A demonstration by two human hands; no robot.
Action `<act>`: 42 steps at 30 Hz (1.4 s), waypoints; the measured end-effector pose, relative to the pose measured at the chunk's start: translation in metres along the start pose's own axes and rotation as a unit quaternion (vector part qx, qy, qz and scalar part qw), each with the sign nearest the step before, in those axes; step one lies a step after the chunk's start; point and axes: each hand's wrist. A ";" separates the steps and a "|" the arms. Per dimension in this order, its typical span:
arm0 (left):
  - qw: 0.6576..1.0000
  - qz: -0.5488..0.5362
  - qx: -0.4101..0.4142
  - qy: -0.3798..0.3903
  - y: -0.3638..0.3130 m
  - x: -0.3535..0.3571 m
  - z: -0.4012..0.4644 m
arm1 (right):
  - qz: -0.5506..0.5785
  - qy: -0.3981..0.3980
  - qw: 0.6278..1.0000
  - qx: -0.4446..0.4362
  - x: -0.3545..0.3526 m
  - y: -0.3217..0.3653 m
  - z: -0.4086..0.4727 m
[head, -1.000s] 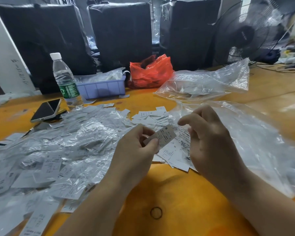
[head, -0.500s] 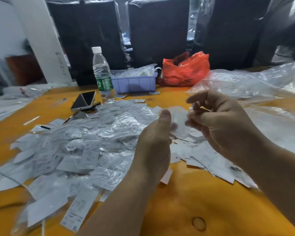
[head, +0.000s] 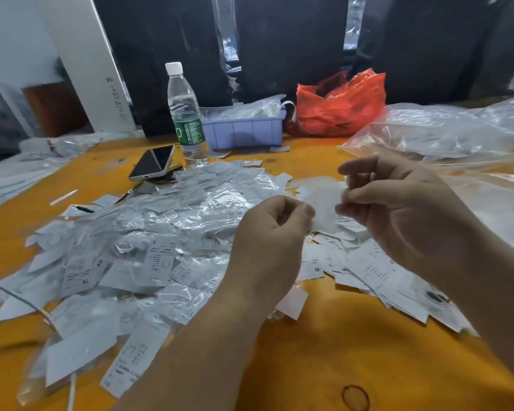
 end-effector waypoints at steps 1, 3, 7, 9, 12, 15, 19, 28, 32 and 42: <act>1.000 0.002 0.000 0.001 0.000 0.000 0.000 | 0.002 0.004 1.000 0.008 0.001 0.000 0.000; 1.000 0.009 0.005 0.002 0.000 0.000 -0.001 | 0.001 0.018 0.999 0.027 0.001 -0.003 -0.001; 1.000 0.020 0.010 0.008 0.000 -0.001 -0.002 | -0.020 0.081 0.994 0.067 0.001 -0.005 -0.002; 1.000 0.016 0.008 0.011 -0.001 -0.001 -0.001 | -0.061 0.134 0.987 0.071 0.000 -0.005 -0.003; 1.000 0.007 -0.007 0.011 -0.001 -0.002 0.000 | -0.149 0.155 0.975 0.056 -0.001 -0.010 -0.004; 0.999 -0.003 -0.032 0.011 -0.001 -0.002 0.001 | -0.209 0.133 0.968 0.043 -0.002 -0.014 -0.003; 0.998 -0.014 -0.057 0.005 -0.002 -0.003 0.002 | -0.245 0.110 0.963 0.021 -0.002 -0.018 -0.001; 0.999 -0.001 -0.039 0.014 -0.001 -0.011 0.005 | -0.251 0.101 0.961 0.052 0.000 -0.016 0.001; 0.999 0.031 -0.020 0.019 0.002 -0.009 0.004 | -0.170 0.098 0.977 0.079 -0.001 -0.016 0.002; 0.999 0.035 -0.009 0.017 0.004 -0.007 0.003 | -0.131 0.077 0.986 0.062 -0.005 -0.023 0.003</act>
Point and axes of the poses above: each hand's wrist, its own z-axis towards the middle knuckle, its own x-axis out of the palm, y = z × x, and after that the axes turned 1 degree about -y, right-handed
